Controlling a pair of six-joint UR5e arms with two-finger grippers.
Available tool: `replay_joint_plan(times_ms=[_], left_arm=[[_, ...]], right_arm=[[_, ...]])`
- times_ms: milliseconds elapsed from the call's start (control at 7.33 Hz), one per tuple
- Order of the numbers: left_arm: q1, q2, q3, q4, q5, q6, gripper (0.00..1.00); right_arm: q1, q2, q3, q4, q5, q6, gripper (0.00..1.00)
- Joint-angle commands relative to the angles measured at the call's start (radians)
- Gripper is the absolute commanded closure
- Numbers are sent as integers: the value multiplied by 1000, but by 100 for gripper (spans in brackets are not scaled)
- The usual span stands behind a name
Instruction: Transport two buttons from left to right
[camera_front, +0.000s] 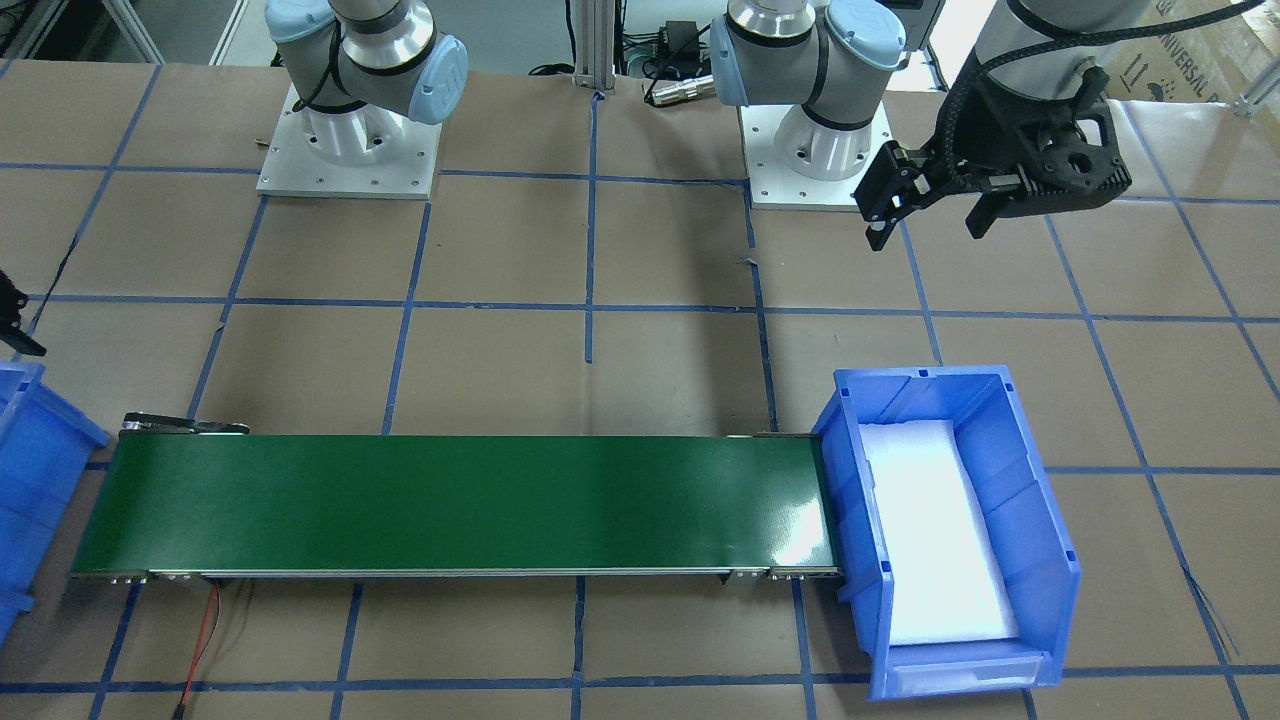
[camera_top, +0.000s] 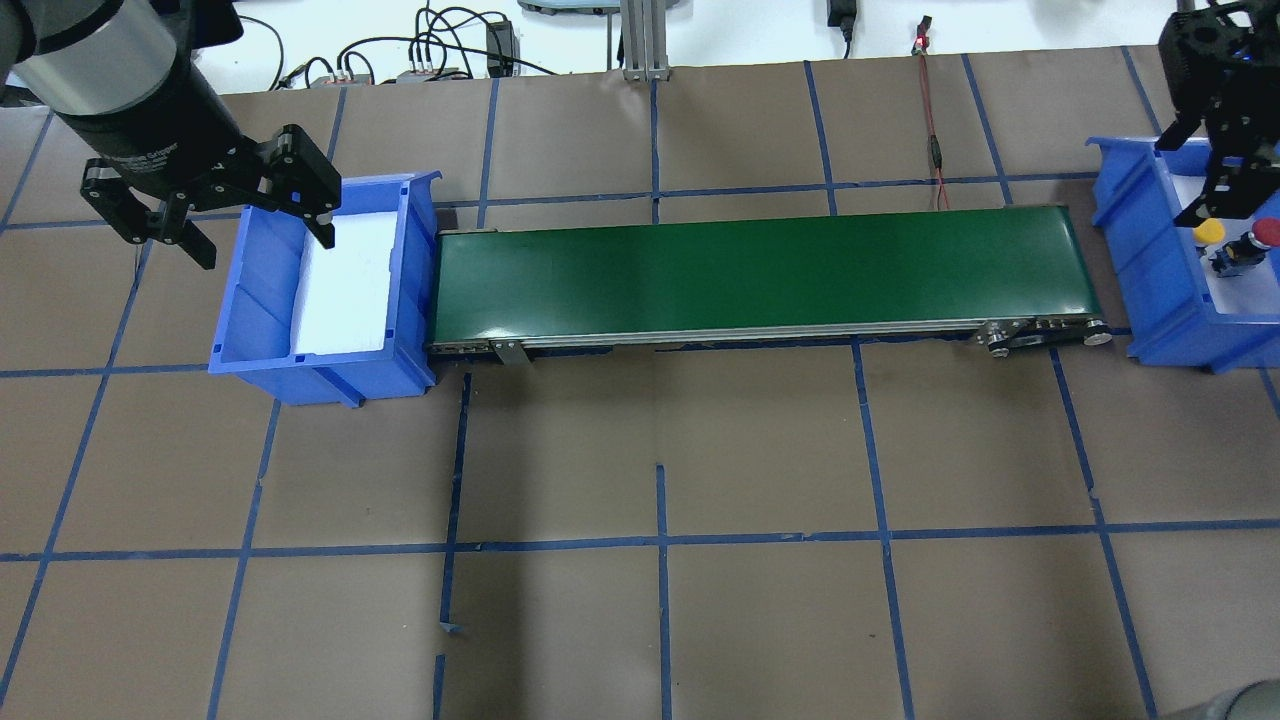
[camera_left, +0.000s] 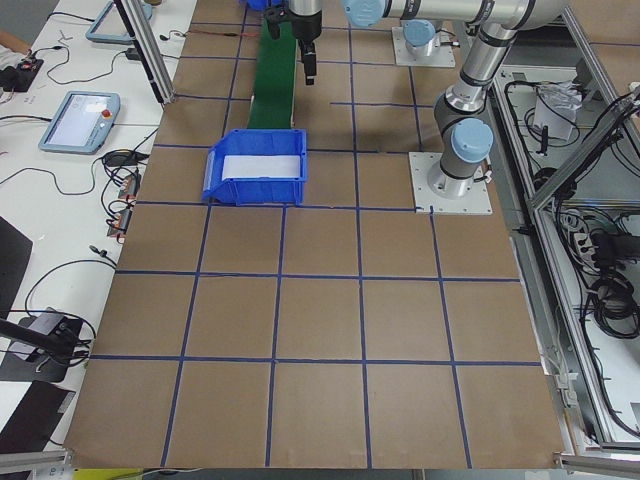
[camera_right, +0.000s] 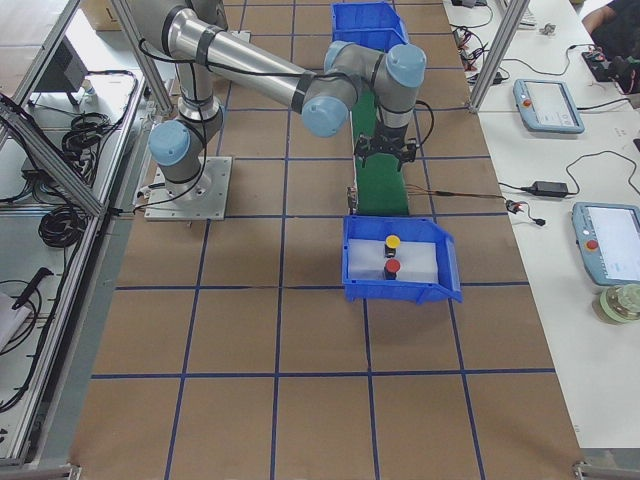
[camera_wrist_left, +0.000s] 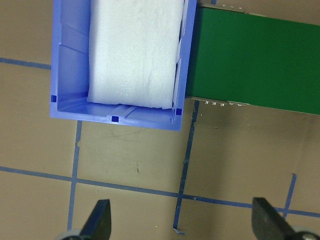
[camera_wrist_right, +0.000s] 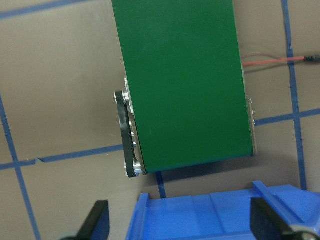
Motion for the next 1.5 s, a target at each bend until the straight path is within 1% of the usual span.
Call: replay_joint_plan(times_ms=[0,136,273,409,545,682,818,955,1227,1364], left_arm=[[-1,-1,2,2,-1,-1,0],[-4,-1,0,0,0,-1,0],[-4,-1,2,0,0,-1,0],[-4,-1,0,0,0,-1,0],[-4,-1,2,2,0,-1,0],[-4,-1,2,0,0,-1,0],[-4,0,0,-1,2,1,0],[-4,-1,2,2,0,1,0],[-4,-1,0,0,0,3,0],[-4,-1,0,0,0,3,0]], right_arm=[[171,-52,8,53,6,324,0],[268,-54,-1,41,11,556,0],[358,-53,-18,41,-6,653,0],[414,-48,-24,41,0,758,0],[440,-46,-24,38,15,951,0],[445,-42,-29,37,19,1117,0],[445,-42,-41,37,-1,1257,0],[445,-42,-47,38,2,1363,0],[411,-49,-61,52,11,1553,0],[382,-56,-85,56,2,1574,0]])
